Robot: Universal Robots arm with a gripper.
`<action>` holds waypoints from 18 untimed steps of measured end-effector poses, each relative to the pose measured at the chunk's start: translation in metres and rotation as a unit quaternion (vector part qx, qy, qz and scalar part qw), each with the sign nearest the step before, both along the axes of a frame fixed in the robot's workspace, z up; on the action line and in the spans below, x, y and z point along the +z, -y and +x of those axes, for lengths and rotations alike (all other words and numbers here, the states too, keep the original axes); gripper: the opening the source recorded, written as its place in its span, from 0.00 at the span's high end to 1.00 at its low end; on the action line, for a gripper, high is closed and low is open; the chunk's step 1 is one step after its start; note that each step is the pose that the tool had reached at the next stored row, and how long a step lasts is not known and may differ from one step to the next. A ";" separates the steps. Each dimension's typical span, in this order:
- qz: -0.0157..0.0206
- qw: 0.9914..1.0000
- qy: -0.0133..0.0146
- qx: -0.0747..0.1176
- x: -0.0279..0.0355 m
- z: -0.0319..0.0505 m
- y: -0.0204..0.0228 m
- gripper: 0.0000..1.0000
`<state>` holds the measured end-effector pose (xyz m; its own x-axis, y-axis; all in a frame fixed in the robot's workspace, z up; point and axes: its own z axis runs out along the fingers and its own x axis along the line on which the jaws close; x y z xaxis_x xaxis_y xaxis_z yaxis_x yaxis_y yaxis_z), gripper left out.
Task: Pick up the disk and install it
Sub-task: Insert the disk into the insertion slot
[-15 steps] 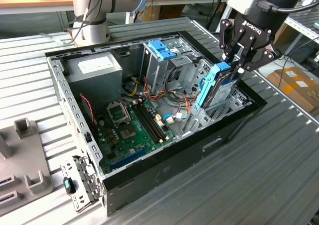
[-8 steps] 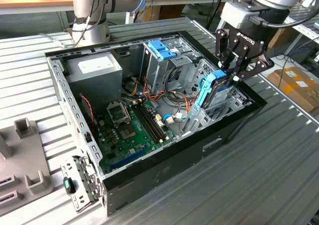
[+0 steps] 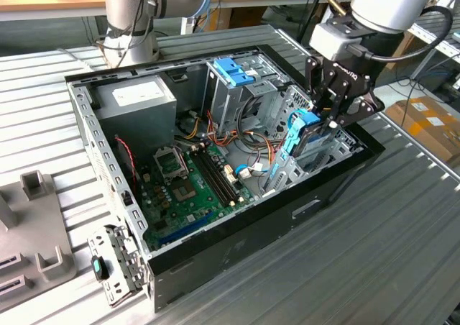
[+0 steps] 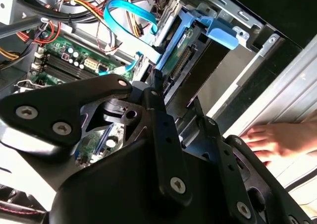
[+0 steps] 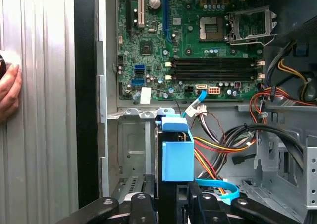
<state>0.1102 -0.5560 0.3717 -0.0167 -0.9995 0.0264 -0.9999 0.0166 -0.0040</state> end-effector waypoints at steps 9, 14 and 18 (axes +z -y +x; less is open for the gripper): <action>0.000 1.000 0.000 0.000 -0.0134 0.0000 0.0000 0.64; 0.000 1.000 0.000 0.000 -0.0134 0.0000 0.0000 0.58; 0.000 1.000 0.000 0.000 -0.0134 0.0000 0.0000 0.58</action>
<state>0.1102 -0.5560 0.3583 -0.0167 -0.9995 0.0264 -0.9999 0.0166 -0.0040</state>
